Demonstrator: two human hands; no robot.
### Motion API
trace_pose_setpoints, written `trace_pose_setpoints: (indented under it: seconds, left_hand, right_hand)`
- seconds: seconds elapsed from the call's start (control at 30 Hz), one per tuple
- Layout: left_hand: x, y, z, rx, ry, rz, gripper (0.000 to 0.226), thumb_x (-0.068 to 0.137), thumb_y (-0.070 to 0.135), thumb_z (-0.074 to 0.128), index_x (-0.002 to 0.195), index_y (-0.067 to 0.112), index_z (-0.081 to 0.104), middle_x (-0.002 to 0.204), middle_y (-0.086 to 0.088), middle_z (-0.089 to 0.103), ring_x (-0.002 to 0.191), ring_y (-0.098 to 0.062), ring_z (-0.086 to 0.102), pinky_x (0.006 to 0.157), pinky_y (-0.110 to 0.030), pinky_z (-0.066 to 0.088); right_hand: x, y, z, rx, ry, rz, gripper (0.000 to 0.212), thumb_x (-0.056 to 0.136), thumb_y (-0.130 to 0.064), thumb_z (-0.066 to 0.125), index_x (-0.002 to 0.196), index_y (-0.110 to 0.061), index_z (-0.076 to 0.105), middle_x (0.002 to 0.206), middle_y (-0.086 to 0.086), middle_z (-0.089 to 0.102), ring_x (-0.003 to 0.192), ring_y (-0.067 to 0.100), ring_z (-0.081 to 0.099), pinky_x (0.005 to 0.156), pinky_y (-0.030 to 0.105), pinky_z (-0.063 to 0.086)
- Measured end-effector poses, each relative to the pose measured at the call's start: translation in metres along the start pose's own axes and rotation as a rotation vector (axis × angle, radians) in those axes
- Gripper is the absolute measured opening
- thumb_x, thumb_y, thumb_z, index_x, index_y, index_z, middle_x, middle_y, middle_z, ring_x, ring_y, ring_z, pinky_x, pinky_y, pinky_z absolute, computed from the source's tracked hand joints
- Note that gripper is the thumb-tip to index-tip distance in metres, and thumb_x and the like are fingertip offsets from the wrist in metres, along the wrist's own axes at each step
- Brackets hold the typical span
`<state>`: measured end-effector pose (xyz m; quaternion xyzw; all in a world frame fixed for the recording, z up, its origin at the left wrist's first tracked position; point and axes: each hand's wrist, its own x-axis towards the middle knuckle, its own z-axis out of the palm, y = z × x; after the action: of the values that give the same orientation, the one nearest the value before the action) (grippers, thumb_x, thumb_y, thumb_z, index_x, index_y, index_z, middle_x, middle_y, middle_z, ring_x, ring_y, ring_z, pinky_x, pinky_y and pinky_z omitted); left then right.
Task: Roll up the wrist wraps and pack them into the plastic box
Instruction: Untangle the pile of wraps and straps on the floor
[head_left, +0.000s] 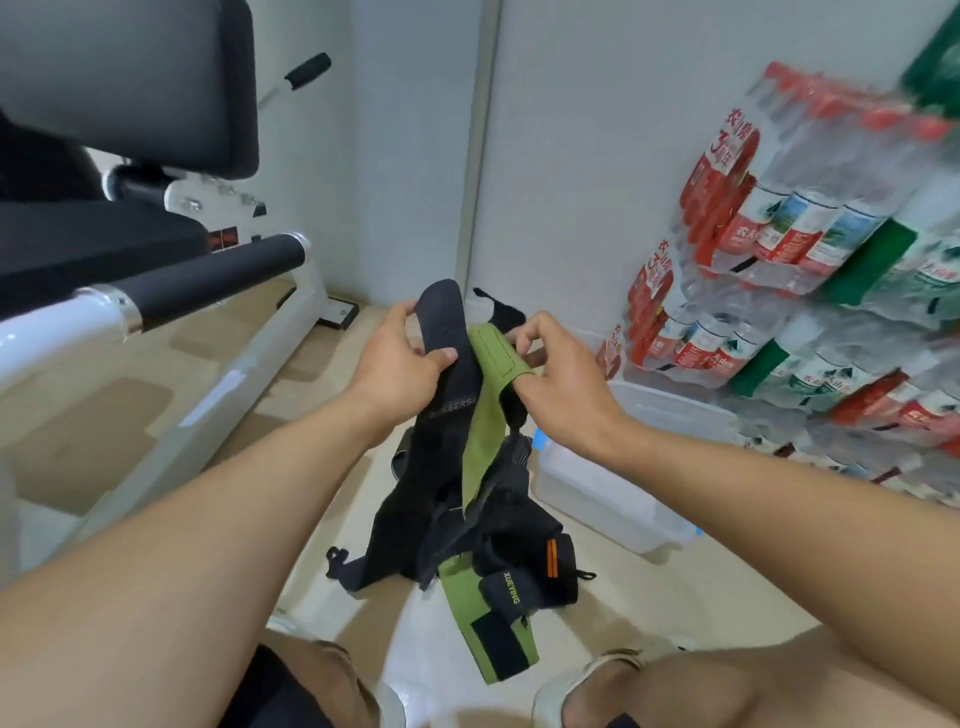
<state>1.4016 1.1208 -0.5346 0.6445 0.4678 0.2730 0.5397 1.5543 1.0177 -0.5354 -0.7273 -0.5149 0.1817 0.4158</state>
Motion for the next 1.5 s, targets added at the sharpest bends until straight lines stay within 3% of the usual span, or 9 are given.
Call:
trace_pose_setpoints:
  seconds: [0.13, 0.27, 0.43, 0.63, 0.8, 0.93, 1.07, 1.27, 1.5]
  left_hand:
    - [0.008, -0.006, 0.000, -0.021, 0.035, -0.008, 0.059, 0.093, 0.013, 0.070, 0.142, 0.033, 0.042, 0.098, -0.006, 0.075, 0.089, -0.024, 0.074, 0.083, -0.051, 0.060]
    - [0.015, -0.011, -0.009, -0.080, 0.032, -0.062, 0.057, 0.093, 0.011, 0.070, 0.142, 0.026, 0.045, 0.101, -0.005, 0.076, 0.090, -0.023, 0.074, 0.081, -0.046, 0.062]
    - [0.019, -0.011, -0.004, -0.076, -0.062, -0.050, 0.062, 0.093, 0.014, 0.072, 0.146, 0.026, 0.042, 0.099, -0.004, 0.078, 0.088, -0.022, 0.076, 0.083, -0.045, 0.061]
    - [0.011, -0.005, -0.001, -0.040, -0.094, -0.031, 0.079, 0.072, 0.013, 0.091, 0.136, 0.031, 0.048, 0.096, -0.005, 0.078, 0.084, -0.018, 0.076, 0.069, -0.028, 0.060]
    - [0.022, -0.011, -0.007, -0.026, 0.038, -0.049, 0.100, 0.065, -0.002, 0.091, 0.147, 0.027, 0.042, 0.101, -0.004, 0.075, 0.088, -0.019, 0.075, 0.079, -0.043, 0.063]
    - [0.030, -0.013, -0.014, -0.011, 0.117, -0.094, 0.105, 0.066, -0.002, 0.091, 0.152, 0.027, 0.037, 0.107, -0.006, 0.072, 0.094, -0.024, 0.072, 0.081, -0.044, 0.062]
    - [0.034, -0.019, -0.022, -0.003, 0.158, -0.111, 0.106, 0.062, 0.002, 0.093, 0.151, 0.024, 0.039, 0.108, -0.003, 0.073, 0.098, -0.024, 0.071, 0.086, -0.045, 0.061]
    - [0.041, -0.026, -0.029, 0.003, 0.291, -0.116, 0.098, 0.053, 0.009, 0.095, 0.139, 0.027, 0.051, 0.121, -0.005, 0.071, 0.108, -0.029, 0.069, 0.087, -0.048, 0.060]
    - [0.037, -0.032, -0.023, 0.054, 0.200, -0.098, 0.096, 0.059, 0.028, 0.095, 0.143, 0.024, 0.049, 0.125, -0.005, 0.069, 0.110, -0.029, 0.068, 0.091, -0.049, 0.058]
  right_hand:
    - [-0.002, 0.002, 0.018, 0.159, -0.149, 0.072, 0.034, 0.080, -0.012, 0.080, 0.096, -0.028, 0.054, 0.111, -0.005, 0.062, 0.093, 0.006, 0.065, 0.070, 0.016, 0.050]
    - [0.005, 0.013, 0.017, 0.283, -0.207, 0.065, 0.046, 0.085, 0.003, 0.068, 0.111, -0.032, 0.053, 0.124, -0.011, 0.061, 0.091, 0.008, 0.066, 0.094, 0.040, 0.057]
    - [0.017, 0.021, 0.021, 0.239, -0.135, 0.074, 0.071, 0.070, 0.002, 0.088, 0.124, -0.031, 0.054, 0.114, -0.005, 0.062, 0.083, 0.019, 0.069, 0.086, 0.035, 0.060]
    - [0.022, 0.025, 0.029, 0.182, -0.045, 0.060, 0.063, 0.065, -0.014, 0.096, 0.117, -0.026, 0.062, 0.102, -0.002, 0.068, 0.084, 0.010, 0.072, 0.085, 0.029, 0.059]
    - [0.022, 0.026, 0.022, 0.107, -0.038, 0.060, 0.048, 0.068, -0.033, 0.095, 0.105, -0.028, 0.065, 0.094, -0.008, 0.068, 0.080, 0.003, 0.066, 0.079, 0.020, 0.055]
    - [0.028, 0.039, 0.011, 0.020, -0.051, 0.125, 0.033, 0.081, -0.010, 0.085, 0.102, -0.027, 0.066, 0.092, -0.007, 0.063, 0.076, 0.006, 0.057, 0.072, 0.022, 0.050]
    - [0.033, 0.057, -0.008, -0.018, -0.072, 0.194, 0.060, 0.082, 0.000, 0.080, 0.127, -0.034, 0.059, 0.118, -0.003, 0.056, 0.103, 0.010, 0.057, 0.077, 0.016, 0.047]
    - [0.036, 0.075, -0.039, -0.213, -0.071, 0.249, 0.079, 0.088, 0.010, 0.065, 0.151, -0.031, 0.042, 0.136, 0.003, 0.051, 0.120, 0.017, 0.052, 0.092, 0.028, 0.049]
    - [0.031, 0.084, -0.053, -0.062, -0.122, 0.295, 0.058, 0.093, 0.008, 0.063, 0.136, -0.032, 0.060, 0.122, 0.002, 0.062, 0.121, 0.018, 0.055, 0.094, 0.032, 0.052]
